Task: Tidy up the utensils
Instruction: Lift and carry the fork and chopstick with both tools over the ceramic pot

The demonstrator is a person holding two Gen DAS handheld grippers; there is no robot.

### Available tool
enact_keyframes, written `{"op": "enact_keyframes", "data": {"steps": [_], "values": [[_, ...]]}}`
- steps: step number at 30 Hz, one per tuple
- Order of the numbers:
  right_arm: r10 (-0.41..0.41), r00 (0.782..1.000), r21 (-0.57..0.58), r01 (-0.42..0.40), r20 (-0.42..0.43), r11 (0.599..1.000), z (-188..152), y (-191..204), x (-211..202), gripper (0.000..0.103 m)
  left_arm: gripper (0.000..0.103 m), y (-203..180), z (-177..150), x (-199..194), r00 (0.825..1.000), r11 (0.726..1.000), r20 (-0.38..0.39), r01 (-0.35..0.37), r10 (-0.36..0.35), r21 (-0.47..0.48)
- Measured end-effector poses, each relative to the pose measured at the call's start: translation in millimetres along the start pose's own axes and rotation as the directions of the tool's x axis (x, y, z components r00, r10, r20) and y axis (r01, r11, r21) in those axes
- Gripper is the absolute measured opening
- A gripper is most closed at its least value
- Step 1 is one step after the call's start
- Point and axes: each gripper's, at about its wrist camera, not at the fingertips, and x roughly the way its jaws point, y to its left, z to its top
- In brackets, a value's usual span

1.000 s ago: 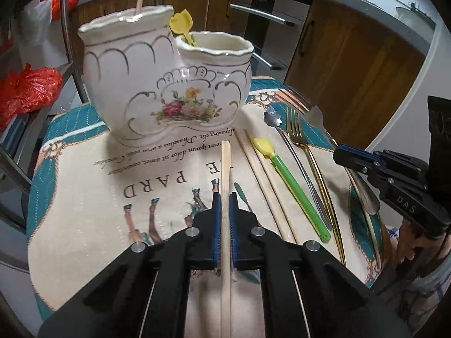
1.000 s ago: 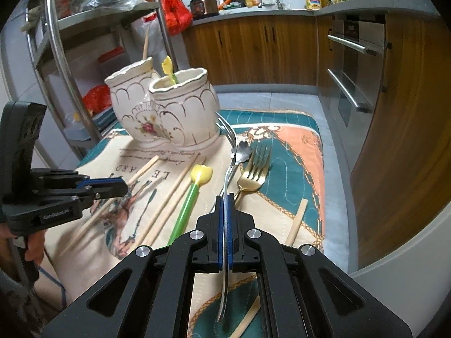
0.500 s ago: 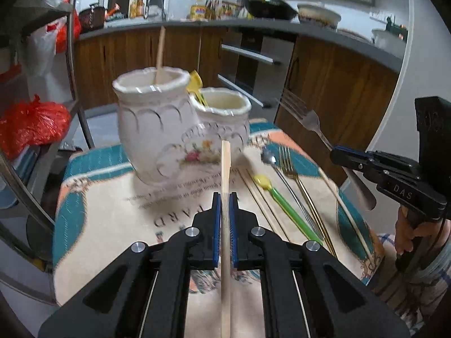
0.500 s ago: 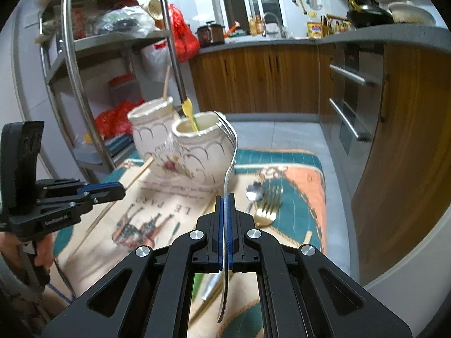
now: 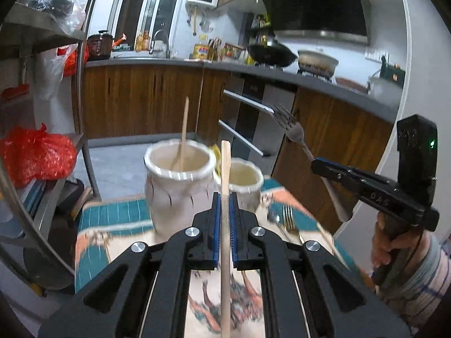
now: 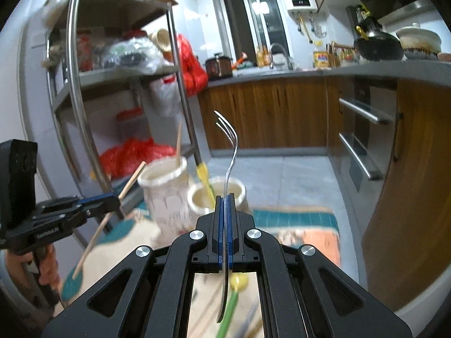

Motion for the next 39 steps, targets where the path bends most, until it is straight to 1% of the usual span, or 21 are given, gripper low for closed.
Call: {"op": "enact_keyframes", "data": {"steps": [4,7,12,18,20,23,25,28,32,34,39], "values": [[0.023,0.999,0.019,-0.023,0.026,1.000,18,-2,16,0.003,0.006,8,25,2,0.999,1.000,0.041,0.013,-0.013,-0.007],[0.044,0.998,0.045,-0.046,0.048,0.998,29,-6,28,0.003,0.006,13,47,6,0.996,1.000,0.093,-0.008,0.008,-0.001],[0.101,0.993,0.126,-0.108,0.060,0.986,47,-13,57,0.003,0.006,28,78,22,0.986,0.998,0.164,-0.012,0.022,-0.061],[0.109,0.987,0.150,-0.126,0.119,0.981,51,-12,75,0.003,0.006,39,99,45,0.973,0.993,0.227,-0.017,0.044,-0.120],[0.107,0.984,0.162,-0.129,0.139,0.978,51,-15,81,0.003,0.006,40,102,50,0.968,0.992,0.243,-0.030,0.059,-0.122],[0.104,0.983,0.176,-0.131,0.153,0.976,48,-19,92,0.003,0.006,39,101,60,0.956,0.991,0.275,-0.076,0.103,-0.109],[0.097,0.984,0.184,-0.123,0.148,0.975,44,-21,101,0.003,0.006,40,100,66,0.949,0.991,0.297,-0.082,0.111,-0.109],[0.082,0.987,0.187,-0.108,0.141,0.976,38,-22,111,0.003,0.006,45,98,73,0.932,0.986,0.331,-0.109,0.145,-0.125],[0.057,0.990,0.141,-0.075,0.127,0.987,29,-16,123,0.003,0.006,51,93,80,0.916,0.980,0.360,-0.133,0.179,-0.150],[0.053,0.991,0.130,-0.070,0.126,0.989,26,-13,126,0.003,0.006,53,92,84,0.916,0.978,0.355,-0.139,0.185,-0.153],[0.036,0.995,0.111,-0.046,0.094,0.993,21,-12,129,0.003,0.006,51,80,87,0.930,0.980,0.320,-0.146,0.183,-0.135]]}}
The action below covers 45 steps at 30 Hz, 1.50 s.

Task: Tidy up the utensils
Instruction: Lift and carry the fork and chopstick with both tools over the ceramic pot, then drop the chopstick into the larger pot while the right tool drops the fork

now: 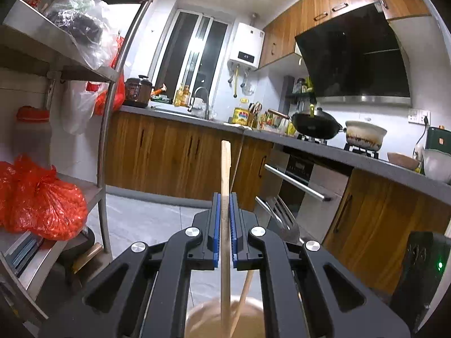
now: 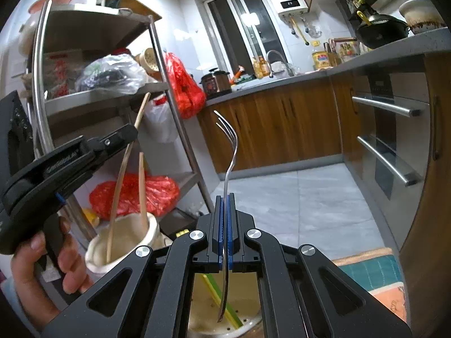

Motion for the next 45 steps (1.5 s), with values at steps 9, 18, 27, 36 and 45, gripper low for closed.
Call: {"op": "enact_keyframes", "data": {"steps": [9,18,27,36,45], "values": [[-0.039,0.997,-0.015,0.038,-0.061,0.999,-11,1,-8,0.003,0.006,2,-22,-17,0.995,0.999,-0.094,0.020,-0.017,0.035],[-0.073,0.989,-0.070,0.064,-0.125,0.995,-22,14,-17,0.003,0.006,-1,-38,-21,0.978,0.997,-0.207,0.001,0.014,0.072],[-0.102,0.983,-0.086,0.090,-0.150,0.992,-26,17,-21,0.003,0.006,-3,-40,-25,0.970,0.996,-0.239,-0.021,0.040,0.085],[-0.122,0.978,-0.101,0.106,-0.167,0.989,-27,20,-22,0.006,0.027,-1,-32,-41,0.974,0.997,-0.225,-0.011,0.027,0.072],[-0.123,0.982,-0.104,0.108,-0.143,0.989,-22,25,-33,0.034,0.050,-3,-24,-63,0.979,0.995,-0.198,-0.026,0.045,0.096]]}}
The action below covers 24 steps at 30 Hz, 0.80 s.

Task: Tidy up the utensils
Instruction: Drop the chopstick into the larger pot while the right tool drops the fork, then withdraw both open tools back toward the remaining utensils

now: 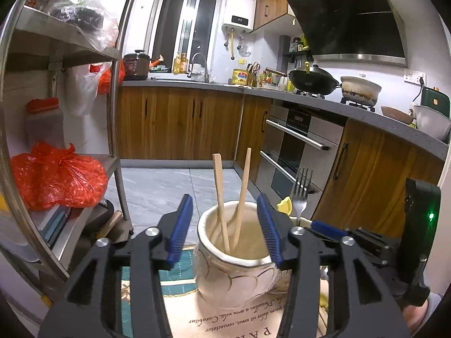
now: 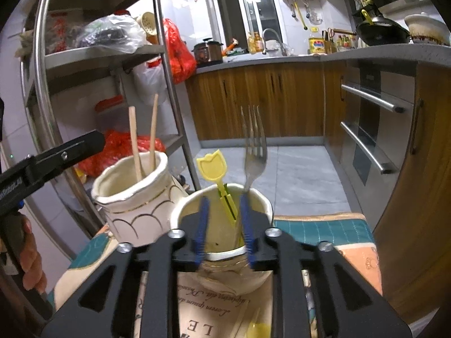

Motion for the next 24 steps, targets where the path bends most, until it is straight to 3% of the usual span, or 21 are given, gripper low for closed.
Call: {"op": "enact_keyframes", "data": {"steps": [9,12,15,24], "values": [[-0.020,0.999,0.027,0.019,0.045,0.999,3,-4,-37,0.082,0.084,-3,2,-34,0.999,1.000,0.033,0.001,-0.002,0.007],[-0.028,0.998,0.032,0.026,0.058,0.999,1,-8,-55,0.096,0.090,-6,1,-49,0.999,1.000,0.036,0.019,-0.019,0.010],[-0.055,0.997,0.053,0.052,0.050,0.997,-1,-17,-72,0.098,0.097,-12,-1,-64,0.999,1.000,0.043,0.022,-0.023,0.018],[-0.173,0.984,0.089,0.168,0.050,0.982,-12,-40,-114,0.098,0.097,-26,-5,-99,0.998,0.999,0.047,0.046,-0.047,0.011]]}}
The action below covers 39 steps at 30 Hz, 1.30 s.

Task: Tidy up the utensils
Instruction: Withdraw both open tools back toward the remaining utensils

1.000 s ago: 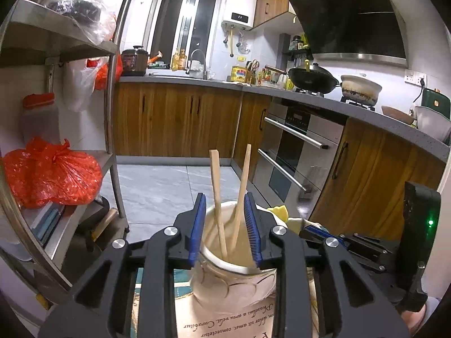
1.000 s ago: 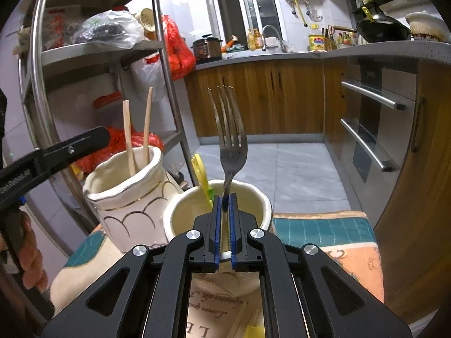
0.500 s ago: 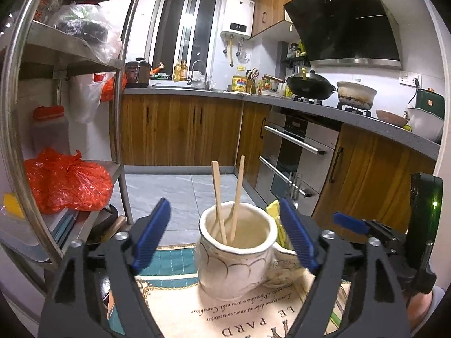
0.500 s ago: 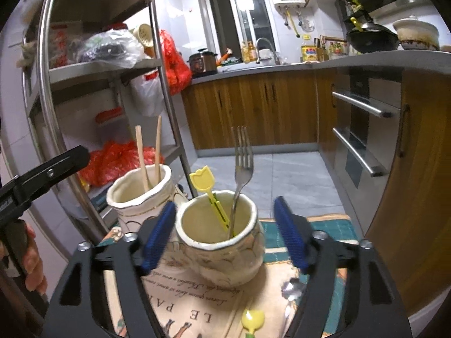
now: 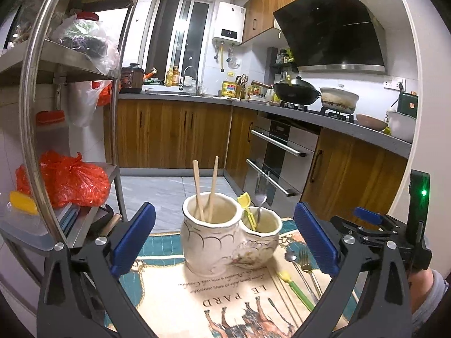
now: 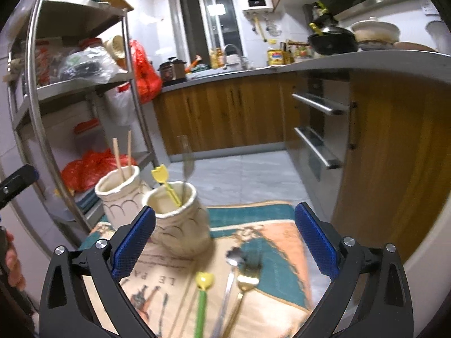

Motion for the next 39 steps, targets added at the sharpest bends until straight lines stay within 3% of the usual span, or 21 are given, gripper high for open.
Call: {"op": "enact_keyframes", "data": {"steps": [9,18,26,29,34,36,39], "values": [[-0.037,0.997,0.039,0.040,-0.067,0.998,-13,-35,-20,0.098,0.097,-18,-21,-11,0.999,1.000,-0.043,0.005,-0.005,0.013],[-0.068,0.989,0.011,0.070,-0.128,0.997,-33,-47,-25,0.098,0.097,-30,-56,8,0.989,0.999,-0.150,0.011,-0.003,0.053],[-0.105,0.960,-0.057,0.093,-0.261,0.994,-68,-46,-20,0.097,0.097,-38,-79,21,0.978,0.995,-0.210,0.043,-0.022,0.095],[-0.110,0.947,-0.074,0.092,-0.301,0.993,-81,-44,-25,0.093,0.097,-40,-88,28,0.972,0.993,-0.234,0.050,-0.025,0.103],[-0.133,0.923,-0.094,0.106,-0.362,0.990,-98,-45,-19,0.063,0.097,-43,-103,39,0.961,0.994,-0.275,0.057,-0.028,0.098],[-0.125,0.916,-0.081,0.102,-0.380,0.992,-102,-45,-15,0.058,0.097,-45,-107,40,0.959,0.992,-0.282,0.060,-0.027,0.109],[-0.106,0.923,-0.072,0.086,-0.370,0.994,-101,-41,-15,0.057,0.097,-48,-114,43,0.955,0.990,-0.296,0.063,-0.024,0.123]]}}
